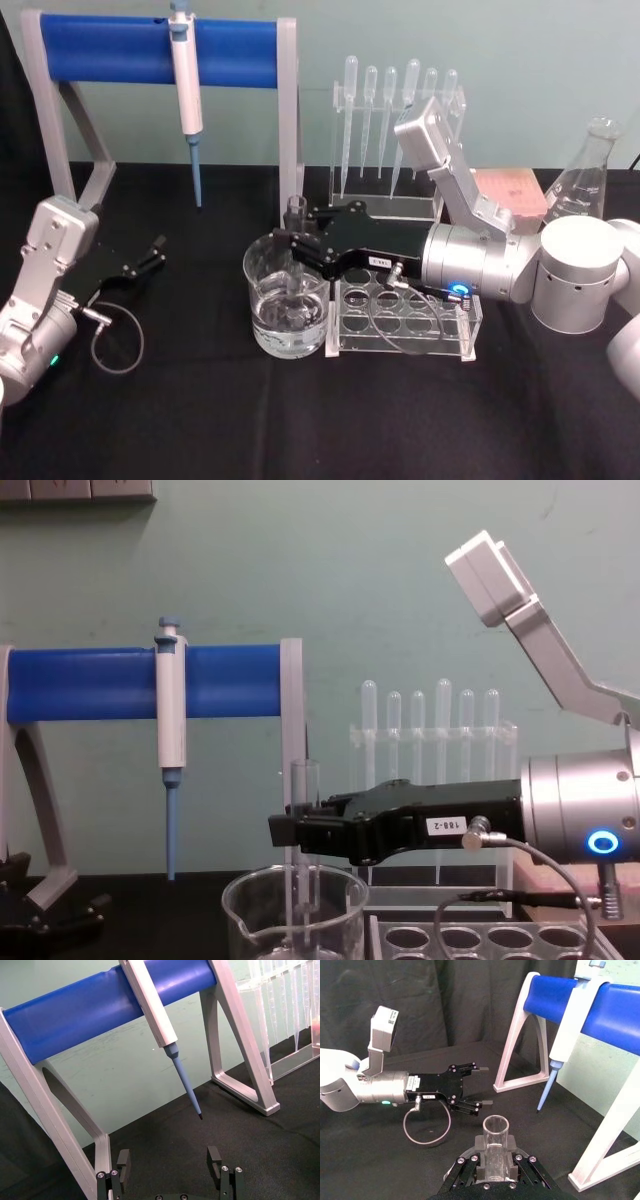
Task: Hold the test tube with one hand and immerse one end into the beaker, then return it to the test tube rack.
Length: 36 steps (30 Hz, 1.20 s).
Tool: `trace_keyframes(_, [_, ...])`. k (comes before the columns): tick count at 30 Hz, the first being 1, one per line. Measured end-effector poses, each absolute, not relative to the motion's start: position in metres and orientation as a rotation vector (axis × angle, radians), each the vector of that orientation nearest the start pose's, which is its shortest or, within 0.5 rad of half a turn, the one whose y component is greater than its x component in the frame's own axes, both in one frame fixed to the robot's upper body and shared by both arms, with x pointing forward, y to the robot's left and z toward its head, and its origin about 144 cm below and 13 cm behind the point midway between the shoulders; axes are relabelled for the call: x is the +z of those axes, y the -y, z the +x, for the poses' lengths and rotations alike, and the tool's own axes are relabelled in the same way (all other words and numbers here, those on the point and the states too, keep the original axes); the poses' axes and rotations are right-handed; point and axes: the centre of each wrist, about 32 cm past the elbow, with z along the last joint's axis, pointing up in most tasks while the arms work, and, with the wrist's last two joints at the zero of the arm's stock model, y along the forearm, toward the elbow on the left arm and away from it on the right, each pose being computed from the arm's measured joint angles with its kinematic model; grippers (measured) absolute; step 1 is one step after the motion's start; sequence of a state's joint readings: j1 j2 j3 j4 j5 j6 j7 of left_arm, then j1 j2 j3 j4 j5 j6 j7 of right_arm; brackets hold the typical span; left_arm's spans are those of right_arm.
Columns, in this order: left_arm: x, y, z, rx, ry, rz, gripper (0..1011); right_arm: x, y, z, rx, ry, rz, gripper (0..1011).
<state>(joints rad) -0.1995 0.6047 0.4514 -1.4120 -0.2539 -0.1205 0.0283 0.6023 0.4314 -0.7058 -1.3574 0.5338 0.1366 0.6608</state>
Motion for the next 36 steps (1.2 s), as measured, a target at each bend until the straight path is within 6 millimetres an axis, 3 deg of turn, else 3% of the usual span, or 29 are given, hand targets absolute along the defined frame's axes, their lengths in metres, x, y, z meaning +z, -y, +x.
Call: trace_keyframes(36, [1.1398, -0.3097, 0.4886, 1.248, 0.285, 0.304, 1000, 1.2317, 0.193, 0.5681, -0.403, 0.037, -0.183, 239])
